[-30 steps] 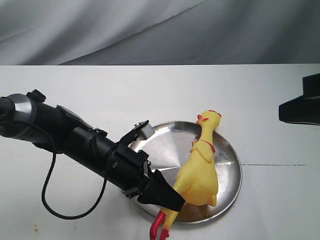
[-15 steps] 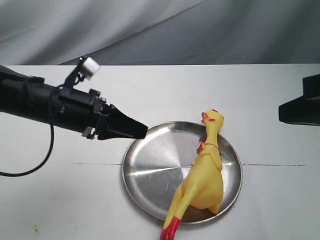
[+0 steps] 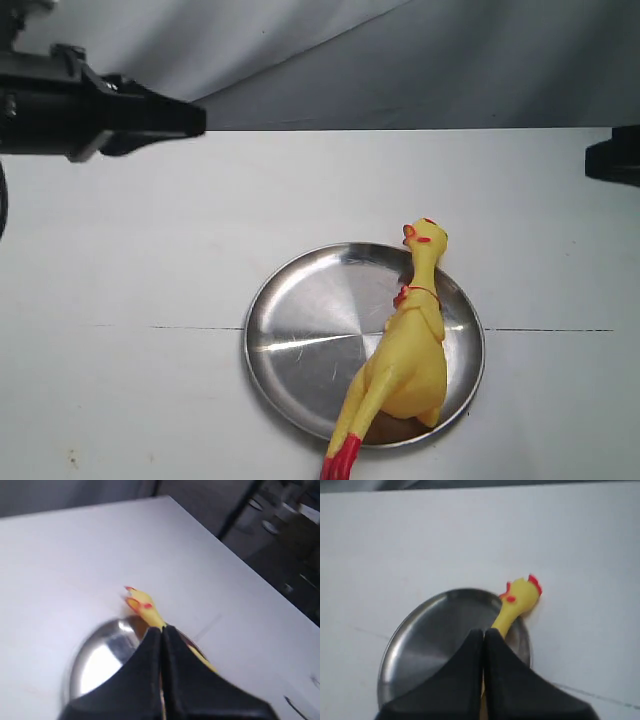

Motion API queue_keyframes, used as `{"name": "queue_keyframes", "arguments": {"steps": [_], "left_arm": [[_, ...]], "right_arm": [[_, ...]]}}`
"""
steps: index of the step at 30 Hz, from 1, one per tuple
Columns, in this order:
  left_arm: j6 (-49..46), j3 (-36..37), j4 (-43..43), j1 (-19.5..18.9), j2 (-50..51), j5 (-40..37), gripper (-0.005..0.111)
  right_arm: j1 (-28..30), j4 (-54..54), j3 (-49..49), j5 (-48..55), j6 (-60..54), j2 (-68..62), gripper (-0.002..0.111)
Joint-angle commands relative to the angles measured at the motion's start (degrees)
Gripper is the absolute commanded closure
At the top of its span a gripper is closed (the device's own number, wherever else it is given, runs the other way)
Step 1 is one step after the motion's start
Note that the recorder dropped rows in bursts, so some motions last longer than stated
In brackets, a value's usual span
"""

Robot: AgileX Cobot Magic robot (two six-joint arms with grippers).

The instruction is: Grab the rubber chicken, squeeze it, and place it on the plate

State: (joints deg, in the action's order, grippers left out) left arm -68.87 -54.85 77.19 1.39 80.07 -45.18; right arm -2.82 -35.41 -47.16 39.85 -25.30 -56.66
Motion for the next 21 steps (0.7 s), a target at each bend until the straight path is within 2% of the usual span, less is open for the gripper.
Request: {"name": "queue_keyframes", "arguments": {"steps": [1,3,5,8,14,17,21], "left_arm": [[6.4,0.0,-5.9,-0.2,-9.7,12.7,0.107],[11.0,0.0,-11.2,-0.8,-14.6,16.1,0.107],[15.1,0.0,-15.6,-3.0,-19.3,18.3,0.107],[20.4,0.0,-21.7,-8.4,-25.6,20.4,0.107],[30.6,0.0,-35.9,-17.9,-37.1,21.6,0.107],[33.0,0.3,-39.3,-20.5,-41.8,22.9,0.107],[36.0,1.2,-39.2,-20.8,-46.6,26.1,0.107]], "right_arm": [[-0.1,0.3,-0.3,-6.0,-2.9,0.4,0.108],[-0.1,-0.2,-1.7,-6.3,-3.9,1.2,0.108],[-0.1,-3.8,-4.4,-6.6,-8.0,3.2,0.108],[-0.1,-7.0,-9.9,-8.3,-13.3,7.6,0.108],[-0.1,-7.2,-17.3,-11.5,-13.8,16.7,0.108],[-0.1,-6.7,-17.3,-13.0,-13.8,20.7,0.108],[0.0,-2.6,-17.3,-15.5,-12.0,25.7,0.108]]}}
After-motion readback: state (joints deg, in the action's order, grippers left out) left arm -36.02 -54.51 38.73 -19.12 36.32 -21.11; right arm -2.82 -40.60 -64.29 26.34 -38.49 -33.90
